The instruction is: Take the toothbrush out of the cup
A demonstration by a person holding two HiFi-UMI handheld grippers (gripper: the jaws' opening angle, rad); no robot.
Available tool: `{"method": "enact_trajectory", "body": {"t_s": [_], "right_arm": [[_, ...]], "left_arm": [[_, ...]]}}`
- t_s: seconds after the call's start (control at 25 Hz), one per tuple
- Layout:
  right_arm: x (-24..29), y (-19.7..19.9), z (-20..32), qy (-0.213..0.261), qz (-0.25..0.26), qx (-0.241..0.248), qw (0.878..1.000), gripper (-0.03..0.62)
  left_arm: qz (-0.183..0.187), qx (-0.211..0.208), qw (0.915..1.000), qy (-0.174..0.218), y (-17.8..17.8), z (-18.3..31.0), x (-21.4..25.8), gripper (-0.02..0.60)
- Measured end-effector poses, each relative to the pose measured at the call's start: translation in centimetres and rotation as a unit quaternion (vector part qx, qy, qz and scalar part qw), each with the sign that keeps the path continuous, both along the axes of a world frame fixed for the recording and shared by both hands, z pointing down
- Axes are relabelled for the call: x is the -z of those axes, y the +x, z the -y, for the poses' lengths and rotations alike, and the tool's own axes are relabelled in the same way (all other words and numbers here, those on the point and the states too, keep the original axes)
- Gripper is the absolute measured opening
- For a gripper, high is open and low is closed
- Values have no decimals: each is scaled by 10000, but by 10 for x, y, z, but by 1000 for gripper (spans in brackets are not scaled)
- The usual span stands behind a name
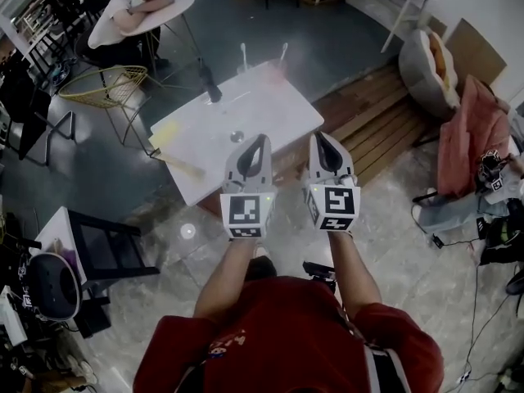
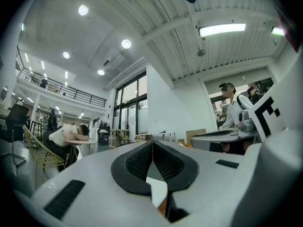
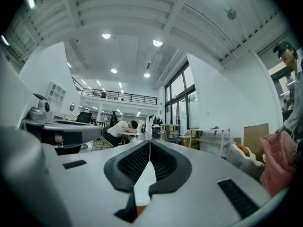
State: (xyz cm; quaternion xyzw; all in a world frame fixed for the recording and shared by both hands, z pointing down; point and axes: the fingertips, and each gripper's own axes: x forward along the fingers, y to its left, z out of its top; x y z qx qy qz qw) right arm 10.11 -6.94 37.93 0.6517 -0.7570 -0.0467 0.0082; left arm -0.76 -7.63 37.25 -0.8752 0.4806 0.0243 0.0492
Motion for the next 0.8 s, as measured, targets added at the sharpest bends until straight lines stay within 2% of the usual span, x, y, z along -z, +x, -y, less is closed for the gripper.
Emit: {"method": "enact_trajectory", "body": {"t_s": [0.52,0.8], "right_arm": [[7,-39,86,68,-130,-142,9998,29],[5,-44,119,111,-140,-239,9996,29]], "left_arm": [[-35,-117,9999,45,-42,84,2,29],[-97,-214,9997,38,-46,118,-5,29]]}}
